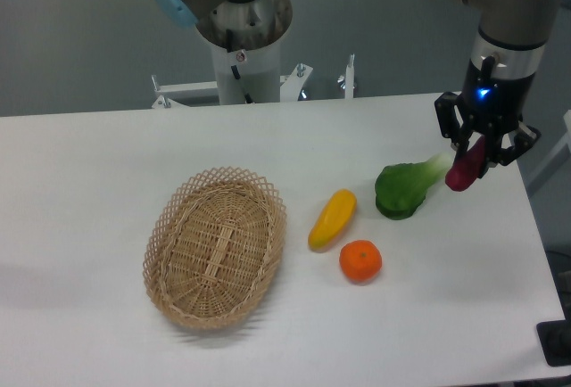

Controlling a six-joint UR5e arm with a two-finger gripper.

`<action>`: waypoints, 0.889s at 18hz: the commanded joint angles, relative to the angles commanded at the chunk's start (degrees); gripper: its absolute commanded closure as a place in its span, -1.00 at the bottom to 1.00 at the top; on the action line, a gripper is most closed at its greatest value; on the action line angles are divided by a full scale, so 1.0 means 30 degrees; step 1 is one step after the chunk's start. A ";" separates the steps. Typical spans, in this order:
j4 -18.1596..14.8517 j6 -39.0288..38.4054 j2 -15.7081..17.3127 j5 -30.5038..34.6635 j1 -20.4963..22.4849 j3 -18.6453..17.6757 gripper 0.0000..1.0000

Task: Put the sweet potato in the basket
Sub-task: 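Lift the purple sweet potato in the gripper above the bok choy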

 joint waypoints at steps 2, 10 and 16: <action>0.0000 -0.0058 0.0494 -0.0058 -0.0087 -0.0408 0.44; 0.0117 -0.3566 0.1758 -0.0146 -0.1577 -0.2667 0.40; 0.0380 -0.7905 0.2021 -0.0029 -0.3717 -0.3631 0.41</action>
